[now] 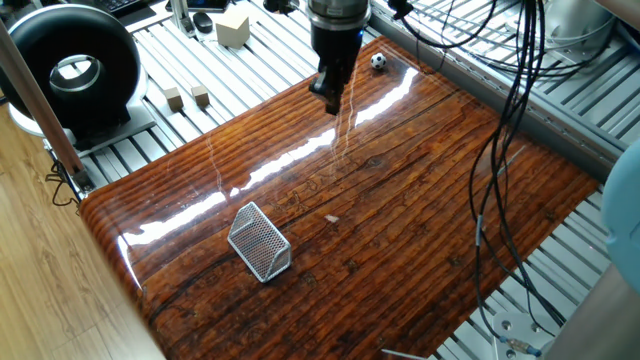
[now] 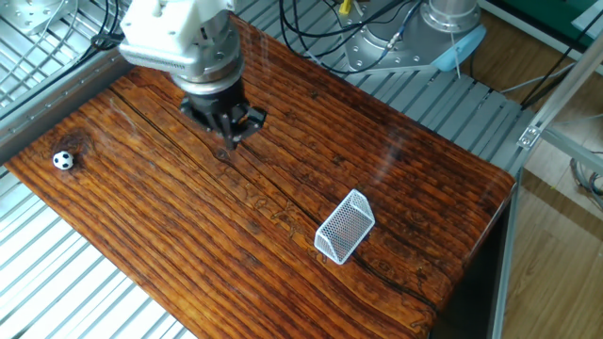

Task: Push the soccer ball into the goal

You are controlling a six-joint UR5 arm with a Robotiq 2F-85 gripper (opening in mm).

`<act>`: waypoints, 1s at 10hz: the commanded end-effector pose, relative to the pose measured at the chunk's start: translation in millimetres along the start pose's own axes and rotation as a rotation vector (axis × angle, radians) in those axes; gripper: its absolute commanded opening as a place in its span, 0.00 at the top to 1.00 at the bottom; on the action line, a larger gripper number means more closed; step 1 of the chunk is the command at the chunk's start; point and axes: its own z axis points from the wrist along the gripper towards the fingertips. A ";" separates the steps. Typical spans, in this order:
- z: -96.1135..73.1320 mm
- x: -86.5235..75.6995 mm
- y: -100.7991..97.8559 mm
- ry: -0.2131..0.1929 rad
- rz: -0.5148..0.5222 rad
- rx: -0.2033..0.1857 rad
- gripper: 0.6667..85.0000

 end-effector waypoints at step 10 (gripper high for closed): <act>41.7 -50.9 -105.2 0.009 -0.035 -0.052 1.00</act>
